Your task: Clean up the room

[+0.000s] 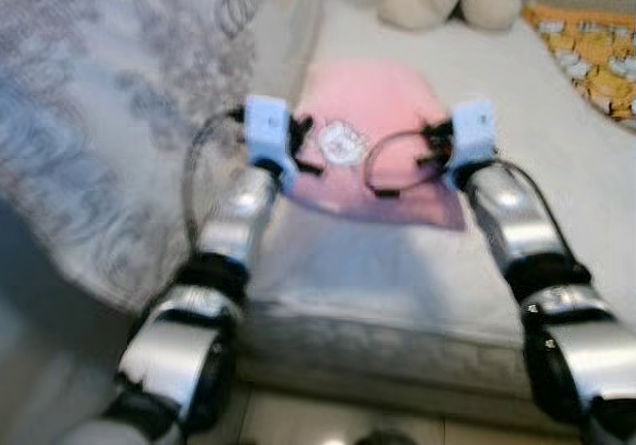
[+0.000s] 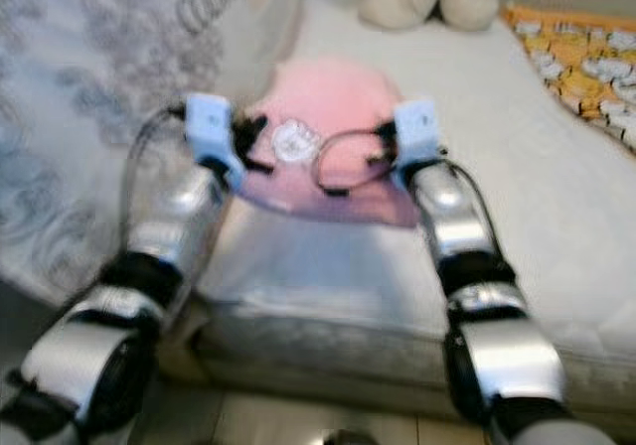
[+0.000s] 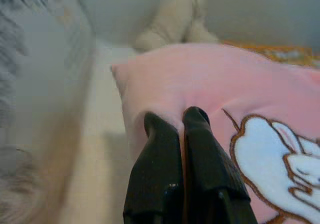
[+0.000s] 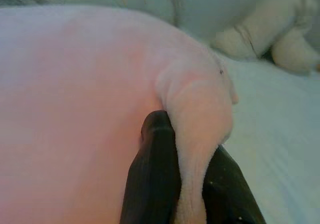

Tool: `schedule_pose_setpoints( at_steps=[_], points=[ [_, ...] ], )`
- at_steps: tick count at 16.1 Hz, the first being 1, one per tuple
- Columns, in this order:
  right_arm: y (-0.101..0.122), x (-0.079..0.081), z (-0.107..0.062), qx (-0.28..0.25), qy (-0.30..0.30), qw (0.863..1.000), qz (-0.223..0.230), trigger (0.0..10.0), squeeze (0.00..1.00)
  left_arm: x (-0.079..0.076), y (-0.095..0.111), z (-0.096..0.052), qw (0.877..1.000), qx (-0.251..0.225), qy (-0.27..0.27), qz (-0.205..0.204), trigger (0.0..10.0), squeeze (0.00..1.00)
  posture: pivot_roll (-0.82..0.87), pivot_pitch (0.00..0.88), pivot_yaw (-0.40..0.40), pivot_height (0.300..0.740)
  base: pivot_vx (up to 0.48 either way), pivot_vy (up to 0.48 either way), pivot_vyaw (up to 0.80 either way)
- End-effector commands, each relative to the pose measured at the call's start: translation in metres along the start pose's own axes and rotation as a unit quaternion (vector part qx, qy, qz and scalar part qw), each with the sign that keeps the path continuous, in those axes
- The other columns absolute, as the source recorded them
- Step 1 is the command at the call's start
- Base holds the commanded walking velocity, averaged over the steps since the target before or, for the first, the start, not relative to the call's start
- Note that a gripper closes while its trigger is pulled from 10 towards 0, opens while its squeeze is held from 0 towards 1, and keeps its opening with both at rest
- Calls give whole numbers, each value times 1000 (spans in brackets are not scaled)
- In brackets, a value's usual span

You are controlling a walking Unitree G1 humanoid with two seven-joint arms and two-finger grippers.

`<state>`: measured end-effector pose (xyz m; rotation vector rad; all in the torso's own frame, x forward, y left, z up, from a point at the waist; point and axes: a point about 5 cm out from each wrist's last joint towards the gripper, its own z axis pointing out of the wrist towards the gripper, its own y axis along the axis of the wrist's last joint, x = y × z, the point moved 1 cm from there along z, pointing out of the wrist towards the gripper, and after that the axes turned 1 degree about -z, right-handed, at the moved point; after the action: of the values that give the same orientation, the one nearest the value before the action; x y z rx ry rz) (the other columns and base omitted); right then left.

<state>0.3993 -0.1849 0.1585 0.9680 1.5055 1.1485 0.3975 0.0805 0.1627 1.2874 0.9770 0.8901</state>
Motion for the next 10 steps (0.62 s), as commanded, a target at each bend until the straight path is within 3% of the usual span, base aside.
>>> schedule_pose_setpoints(
  at_steps=[1, 4, 6, 8, 10],
  points=[
    [9, -23, -1, -2, -36, 999, -1, 10000, 0, 34, 16, -2, 997, -26, 72, -3, 10000, 0, -35, 78, -17, 740, 480, 0, 0],
    [15, -15, 7, 12, -10, 1000, -16, 10000, 0, 42, 13, 0, 992, -2, 122, 8, 10000, 0, -34, 175, -20, 740, 480, 0, 0],
    [14, 3, 13, 20, 41, 999, 7, 10000, 0, 47, 8, -2, 989, 7, 149, 17, 10000, 0, -35, 258, -34, 740, 0, 0, 0],
    [6, 29, 16, 41, 102, 994, -28, 10000, 0, 51, -4, -9, 980, 11, 197, 26, 10000, 0, -8, 318, -66, 740, 0, 0, 0],
    [-2, 37, 14, 61, 130, 988, -53, 10000, 0, 48, -14, -13, 976, 11, 218, 23, 10000, 0, 1, 328, -76, 740, 0, 0, 0]
  ],
)
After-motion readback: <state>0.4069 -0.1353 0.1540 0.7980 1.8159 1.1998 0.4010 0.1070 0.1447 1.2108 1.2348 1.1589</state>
